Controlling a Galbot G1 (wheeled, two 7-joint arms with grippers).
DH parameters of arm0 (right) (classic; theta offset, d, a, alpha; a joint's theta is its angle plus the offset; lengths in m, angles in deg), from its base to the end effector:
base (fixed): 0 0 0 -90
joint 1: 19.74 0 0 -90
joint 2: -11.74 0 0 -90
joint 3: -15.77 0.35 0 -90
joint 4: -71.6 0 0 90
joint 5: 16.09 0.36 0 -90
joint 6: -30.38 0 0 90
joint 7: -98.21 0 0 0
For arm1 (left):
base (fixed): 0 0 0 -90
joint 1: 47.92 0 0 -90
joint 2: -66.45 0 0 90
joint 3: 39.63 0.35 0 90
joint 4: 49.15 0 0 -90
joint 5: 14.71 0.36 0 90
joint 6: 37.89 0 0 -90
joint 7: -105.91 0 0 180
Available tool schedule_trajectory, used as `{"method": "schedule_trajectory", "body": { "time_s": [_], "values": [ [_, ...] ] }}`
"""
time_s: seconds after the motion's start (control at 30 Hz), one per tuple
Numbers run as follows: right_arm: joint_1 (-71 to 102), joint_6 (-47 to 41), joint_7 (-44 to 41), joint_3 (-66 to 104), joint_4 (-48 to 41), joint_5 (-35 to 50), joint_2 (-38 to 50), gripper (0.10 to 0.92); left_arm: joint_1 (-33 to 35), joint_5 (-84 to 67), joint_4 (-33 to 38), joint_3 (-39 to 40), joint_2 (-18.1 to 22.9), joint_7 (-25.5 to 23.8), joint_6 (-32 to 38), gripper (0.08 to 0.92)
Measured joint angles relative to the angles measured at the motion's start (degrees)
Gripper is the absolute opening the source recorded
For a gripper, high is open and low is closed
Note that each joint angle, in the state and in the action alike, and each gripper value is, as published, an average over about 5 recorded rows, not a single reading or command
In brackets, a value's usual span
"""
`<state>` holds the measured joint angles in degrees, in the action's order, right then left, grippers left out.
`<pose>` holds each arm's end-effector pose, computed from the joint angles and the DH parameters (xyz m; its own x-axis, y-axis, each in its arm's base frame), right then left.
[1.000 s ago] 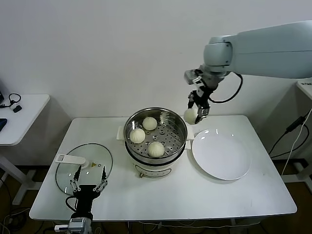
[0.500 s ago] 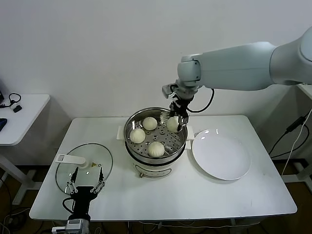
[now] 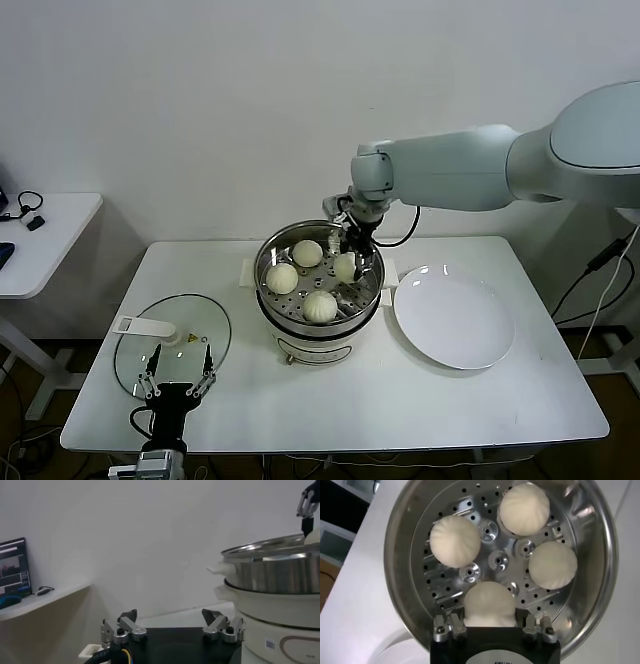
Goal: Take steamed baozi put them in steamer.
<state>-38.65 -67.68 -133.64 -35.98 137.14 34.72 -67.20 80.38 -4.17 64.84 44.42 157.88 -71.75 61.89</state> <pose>0.5836 0.1034 -0.0721 -0.0876 -0.0914 0.9920 -0.9218 -0.3700 -0.1155 0.1300 0.0290 -0.3632 -0.9914 -0.1089 0.0731 -0.0900 0.9704 0.2243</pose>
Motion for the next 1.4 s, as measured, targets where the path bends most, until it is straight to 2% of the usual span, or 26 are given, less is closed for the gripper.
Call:
{"method": "schedule_trajectory", "body": {
  "time_s": [0.57, 0.93, 1.4],
  "values": [
    [1.51, 0.45, 0.21, 0.42, -1.28, -0.98, -0.17, 0.663, 0.00, 0.00, -0.13, -0.18, 0.11, 0.01, 0.29, 0.823],
    [0.94, 1.15, -0.80, 0.16, -1.29, -1.03, 0.08, 0.812, 0.11, 0.04, -0.02, -0.32, 0.23, 0.00, 0.31, 0.823],
    [-2.64, 0.33, 1.63, 0.09, 1.60, 1.15, 3.22, 0.823, 0.39, 0.20, 0.66, -0.06, 0.06, 0.00, -0.02, 0.823]
  ]
}}
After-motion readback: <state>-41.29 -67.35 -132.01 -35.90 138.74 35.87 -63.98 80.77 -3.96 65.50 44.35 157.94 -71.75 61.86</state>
